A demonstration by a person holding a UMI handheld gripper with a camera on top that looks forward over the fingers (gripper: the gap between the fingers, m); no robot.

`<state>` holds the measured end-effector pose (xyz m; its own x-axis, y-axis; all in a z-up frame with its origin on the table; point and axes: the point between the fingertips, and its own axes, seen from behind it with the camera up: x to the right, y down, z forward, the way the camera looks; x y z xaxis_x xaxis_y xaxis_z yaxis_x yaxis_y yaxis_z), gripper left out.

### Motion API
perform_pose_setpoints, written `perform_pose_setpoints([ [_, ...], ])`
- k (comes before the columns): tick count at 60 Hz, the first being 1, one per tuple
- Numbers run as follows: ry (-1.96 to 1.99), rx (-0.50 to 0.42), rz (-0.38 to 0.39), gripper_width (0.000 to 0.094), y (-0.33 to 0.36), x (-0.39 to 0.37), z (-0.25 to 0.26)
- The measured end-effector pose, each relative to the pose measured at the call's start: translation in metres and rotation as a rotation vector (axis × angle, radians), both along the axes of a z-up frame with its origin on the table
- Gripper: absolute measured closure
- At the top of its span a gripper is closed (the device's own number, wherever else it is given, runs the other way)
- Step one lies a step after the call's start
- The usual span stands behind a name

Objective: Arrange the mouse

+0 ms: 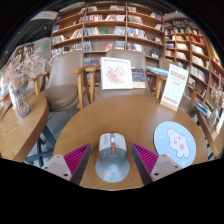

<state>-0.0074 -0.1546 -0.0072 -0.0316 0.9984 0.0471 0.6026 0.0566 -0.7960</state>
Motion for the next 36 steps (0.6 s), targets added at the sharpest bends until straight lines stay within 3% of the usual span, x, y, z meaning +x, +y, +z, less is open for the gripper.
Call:
perform_pose_setpoints([
  [8, -0.015, -0.008, 0.002, 0.0152, -0.001, -0.001, -0.005],
  [9, -0.013, -0.015, 0.007, 0.0191, -0.003, -0.002, -0.005],
  [12, -0.018, -0.033, 0.008, 0.0462, -0.002, -0.001, -0.007],
  [25, -0.008, -0.038, 0.014, 0.0492, 0.004, 0.002, 0.012],
  [36, 0.088, -0.050, 0.019, 0.0492, 0.047, -0.004, 0.083],
])
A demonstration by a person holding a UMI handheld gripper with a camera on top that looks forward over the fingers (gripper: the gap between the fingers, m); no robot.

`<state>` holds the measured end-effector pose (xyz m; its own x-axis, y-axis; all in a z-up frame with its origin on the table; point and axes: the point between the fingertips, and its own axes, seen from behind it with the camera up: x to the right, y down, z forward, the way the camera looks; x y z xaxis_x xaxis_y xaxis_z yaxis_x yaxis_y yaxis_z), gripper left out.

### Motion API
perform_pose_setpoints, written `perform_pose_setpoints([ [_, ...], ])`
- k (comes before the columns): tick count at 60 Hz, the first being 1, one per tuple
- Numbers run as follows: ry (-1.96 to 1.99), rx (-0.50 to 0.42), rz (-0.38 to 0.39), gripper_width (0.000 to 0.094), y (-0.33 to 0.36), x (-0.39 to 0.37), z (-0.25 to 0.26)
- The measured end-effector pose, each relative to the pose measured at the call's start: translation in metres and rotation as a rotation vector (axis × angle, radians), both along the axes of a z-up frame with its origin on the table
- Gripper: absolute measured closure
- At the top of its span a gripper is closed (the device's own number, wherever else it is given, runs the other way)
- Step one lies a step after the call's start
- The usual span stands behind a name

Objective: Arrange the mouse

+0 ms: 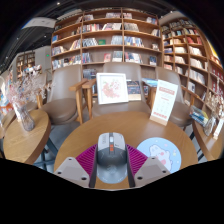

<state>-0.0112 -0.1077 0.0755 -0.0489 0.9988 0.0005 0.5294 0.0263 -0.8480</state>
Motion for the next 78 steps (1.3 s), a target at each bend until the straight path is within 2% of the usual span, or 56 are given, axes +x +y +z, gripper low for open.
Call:
perform_pose_setpoints([
  [5, 0.036, 0.006, -0.037, 0.0493, 0.042, -0.007, 0.023],
  [9, 0.053, 0.057, -0.086, 0.0491, 0.085, -0.018, 0.027],
  [13, 0.034, 0.082, -0.130, 0.0490, 0.125, -0.020, 0.016],
  [21, -0.043, 0.043, -0.168, 0.0494, 0.165, -0.025, -0.026],
  [27, -0.073, 0.056, -0.158, 0.0493, 0.178, -0.024, -0.056],
  [34, -0.117, 0.029, -0.147, 0.0494, 0.173, -0.019, -0.085],
  [40, -0.103, 0.011, -0.145, 0.0476, 0.172, -0.019, -0.087],
  [46, -0.100, 0.011, -0.136, 0.0386, 0.173, -0.020, -0.089],
  [50, -0.094, 0.040, -0.171, 0.0065, 0.185, -0.018, -0.085],
  [53, -0.086, 0.067, -0.191, 0.0113, 0.193, -0.013, -0.078],
  [56, -0.076, 0.065, -0.194, 0.0073, 0.193, -0.006, -0.069],
  [67, -0.038, 0.048, -0.177, 0.0087, 0.178, 0.065, -0.015],
  [78, -0.019, -0.027, -0.137, 0.0087, 0.153, 0.162, 0.023],
])
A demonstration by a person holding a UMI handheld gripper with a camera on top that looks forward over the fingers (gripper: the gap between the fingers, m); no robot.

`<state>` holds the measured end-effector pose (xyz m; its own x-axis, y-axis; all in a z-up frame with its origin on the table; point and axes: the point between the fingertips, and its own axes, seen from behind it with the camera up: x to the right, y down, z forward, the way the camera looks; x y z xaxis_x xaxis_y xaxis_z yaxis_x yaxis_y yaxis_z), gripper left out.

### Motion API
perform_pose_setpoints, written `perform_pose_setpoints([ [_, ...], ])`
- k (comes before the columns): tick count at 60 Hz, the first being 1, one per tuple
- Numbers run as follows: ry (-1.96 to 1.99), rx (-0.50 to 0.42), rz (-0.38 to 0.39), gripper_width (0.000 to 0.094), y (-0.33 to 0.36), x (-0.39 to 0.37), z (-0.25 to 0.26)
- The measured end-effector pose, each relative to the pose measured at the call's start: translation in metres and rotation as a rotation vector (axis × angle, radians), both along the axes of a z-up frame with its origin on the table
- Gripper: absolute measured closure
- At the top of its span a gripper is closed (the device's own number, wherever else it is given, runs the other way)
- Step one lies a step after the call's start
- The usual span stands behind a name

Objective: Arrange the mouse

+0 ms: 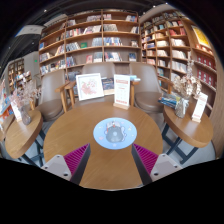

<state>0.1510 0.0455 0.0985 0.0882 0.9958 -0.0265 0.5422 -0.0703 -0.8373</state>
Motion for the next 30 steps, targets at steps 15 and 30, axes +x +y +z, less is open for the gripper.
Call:
perform_pose_setpoints([
  [15, 0.023, 0.022, 0.000, 0.0078, -0.004, 0.099, 0.022],
  [30, 0.064, 0.052, -0.003, 0.0082, 0.001, 0.132, 0.039],
])
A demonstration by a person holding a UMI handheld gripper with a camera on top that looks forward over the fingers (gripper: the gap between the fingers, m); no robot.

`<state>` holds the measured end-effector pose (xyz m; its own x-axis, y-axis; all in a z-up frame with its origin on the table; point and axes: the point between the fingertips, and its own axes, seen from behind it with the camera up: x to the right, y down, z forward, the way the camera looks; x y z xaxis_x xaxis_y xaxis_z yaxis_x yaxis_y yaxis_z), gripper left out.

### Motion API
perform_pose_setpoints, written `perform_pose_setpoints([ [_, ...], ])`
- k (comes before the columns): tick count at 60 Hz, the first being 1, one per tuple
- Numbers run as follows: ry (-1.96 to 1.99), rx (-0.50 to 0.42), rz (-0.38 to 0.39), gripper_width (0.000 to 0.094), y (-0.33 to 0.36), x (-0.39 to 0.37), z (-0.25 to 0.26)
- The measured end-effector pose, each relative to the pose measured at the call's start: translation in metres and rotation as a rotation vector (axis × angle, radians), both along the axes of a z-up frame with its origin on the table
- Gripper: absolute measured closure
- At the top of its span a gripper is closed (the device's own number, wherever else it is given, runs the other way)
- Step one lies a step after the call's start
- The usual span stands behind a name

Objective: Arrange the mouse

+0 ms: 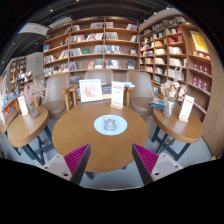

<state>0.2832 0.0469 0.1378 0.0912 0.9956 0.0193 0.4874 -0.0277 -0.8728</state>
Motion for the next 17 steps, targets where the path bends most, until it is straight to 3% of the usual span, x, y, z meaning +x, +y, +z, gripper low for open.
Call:
perform_pose_setpoints([
  [17, 0.029, 0.029, 0.025, 0.0085, -0.0046, 0.0065, 0.0096],
])
